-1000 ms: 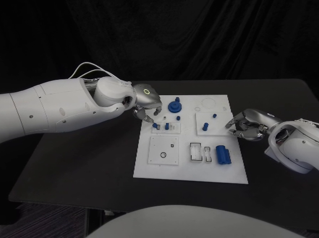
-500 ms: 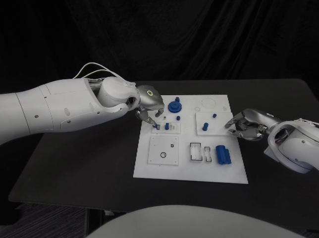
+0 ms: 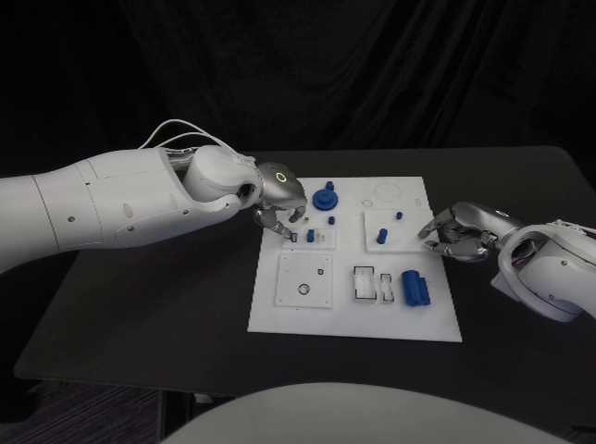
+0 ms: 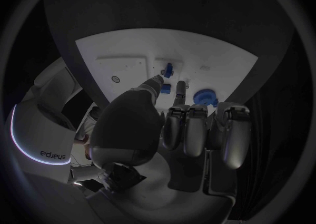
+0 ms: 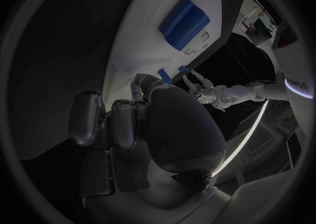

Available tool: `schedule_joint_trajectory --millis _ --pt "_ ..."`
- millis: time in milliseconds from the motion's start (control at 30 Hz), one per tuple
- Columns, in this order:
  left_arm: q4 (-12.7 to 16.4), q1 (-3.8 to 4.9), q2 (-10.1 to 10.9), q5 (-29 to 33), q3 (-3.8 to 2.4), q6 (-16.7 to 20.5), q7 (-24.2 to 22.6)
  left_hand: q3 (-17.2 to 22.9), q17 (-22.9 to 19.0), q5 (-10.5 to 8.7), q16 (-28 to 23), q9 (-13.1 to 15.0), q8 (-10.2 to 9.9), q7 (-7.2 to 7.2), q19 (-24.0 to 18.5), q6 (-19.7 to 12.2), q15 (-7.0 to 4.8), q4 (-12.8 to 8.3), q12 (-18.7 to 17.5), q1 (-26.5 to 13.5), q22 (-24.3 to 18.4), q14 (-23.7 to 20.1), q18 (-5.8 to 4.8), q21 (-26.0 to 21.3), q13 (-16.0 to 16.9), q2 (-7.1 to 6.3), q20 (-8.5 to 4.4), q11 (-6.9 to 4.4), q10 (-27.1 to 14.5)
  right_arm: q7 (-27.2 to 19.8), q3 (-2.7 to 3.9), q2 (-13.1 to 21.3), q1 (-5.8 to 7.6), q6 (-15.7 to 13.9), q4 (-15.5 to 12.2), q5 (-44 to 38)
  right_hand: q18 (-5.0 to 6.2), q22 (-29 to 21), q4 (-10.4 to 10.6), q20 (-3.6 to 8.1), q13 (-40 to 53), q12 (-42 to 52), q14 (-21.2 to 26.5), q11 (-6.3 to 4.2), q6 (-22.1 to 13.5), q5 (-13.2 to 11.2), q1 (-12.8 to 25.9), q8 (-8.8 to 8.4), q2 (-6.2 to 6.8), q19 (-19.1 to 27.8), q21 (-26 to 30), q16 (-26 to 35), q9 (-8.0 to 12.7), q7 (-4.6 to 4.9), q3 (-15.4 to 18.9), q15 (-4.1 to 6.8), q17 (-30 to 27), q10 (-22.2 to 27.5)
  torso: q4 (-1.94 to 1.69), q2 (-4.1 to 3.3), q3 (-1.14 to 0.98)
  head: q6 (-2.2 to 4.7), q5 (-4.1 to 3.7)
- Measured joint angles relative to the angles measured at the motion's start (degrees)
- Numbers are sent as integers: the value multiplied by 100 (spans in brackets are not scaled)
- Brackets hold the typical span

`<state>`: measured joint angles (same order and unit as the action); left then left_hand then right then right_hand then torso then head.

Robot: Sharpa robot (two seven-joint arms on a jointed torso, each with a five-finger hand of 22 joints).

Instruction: Assemble the parts on the task board

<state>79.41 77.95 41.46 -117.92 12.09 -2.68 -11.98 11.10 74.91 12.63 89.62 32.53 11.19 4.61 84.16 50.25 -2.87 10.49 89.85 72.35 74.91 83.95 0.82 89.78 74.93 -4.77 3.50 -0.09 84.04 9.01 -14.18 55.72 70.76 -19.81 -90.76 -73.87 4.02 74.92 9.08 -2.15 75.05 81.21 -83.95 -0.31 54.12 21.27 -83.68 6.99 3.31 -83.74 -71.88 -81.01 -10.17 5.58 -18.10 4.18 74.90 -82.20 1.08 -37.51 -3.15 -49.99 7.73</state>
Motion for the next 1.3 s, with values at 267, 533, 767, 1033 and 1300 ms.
schedule_joint_trajectory --millis 267,533,767,1033,1300 --pt "-37 -50 -5 -3 0 -29 -27 64 0 100 0 26 -72 0 0 0 0 -64 0 30 0 0 0 0 0 30 0 0 0 -7 0 -3 0 0 13 22 0 0 17 0 1 0 0 0 0 0 0 0 0 0 0 0 0 0 -17 0 0 0 0 3 -2 0 16" --pt "-95 -126 -6 -5 1 -29 -36 78 0 106 0 34 -100 0 0 -40 0 -110 0 30 0 0 -1 0 0 30 0 0 0 -8 0 -8 0 4 21 34 0 -1 17 0 5 5 0 0 0 26 23 0 -22 0 0 0 0 0 -17 0 0 0 0 2 3 0 20" --pt "-113 -192 -7 -6 1 -29 -39 62 0 83 0 34 -122 -1 0 -40 0 -126 0 30 -1 0 -1 0 0 29 0 0 0 -8 0 -12 0 8 29 39 0 -1 17 0 3 6 0 0 0 26 23 0 -22 0 0 0 0 0 -17 0 0 0 0 2 2 0 21" --pt "-130 -237 -7 -7 1 -22 -39 127 0 83 0 42 -159 -1 0 -40 0 -190 0 83 -1 0 0 0 0 82 0 0 0 -7 0 -17 0 17 34 41 0 -1 17 0 2 6 0 0 0 25 22 0 -22 0 0 0 0 0 -17 0 0 1 -1 2 1 0 34" --pt "-164 -260 -8 -7 -2 -7 -29 190 0 131 0 61 -188 -1 0 -40 1 -254 0 133 -1 0 -1 0 0 132 0 0 0 -3 0 -18 0 39 38 42 0 3 27 0 1 6 0 0 0 25 22 0 -22 0 0 0 0 0 -7 0 0 1 -4 0 1 0 23"
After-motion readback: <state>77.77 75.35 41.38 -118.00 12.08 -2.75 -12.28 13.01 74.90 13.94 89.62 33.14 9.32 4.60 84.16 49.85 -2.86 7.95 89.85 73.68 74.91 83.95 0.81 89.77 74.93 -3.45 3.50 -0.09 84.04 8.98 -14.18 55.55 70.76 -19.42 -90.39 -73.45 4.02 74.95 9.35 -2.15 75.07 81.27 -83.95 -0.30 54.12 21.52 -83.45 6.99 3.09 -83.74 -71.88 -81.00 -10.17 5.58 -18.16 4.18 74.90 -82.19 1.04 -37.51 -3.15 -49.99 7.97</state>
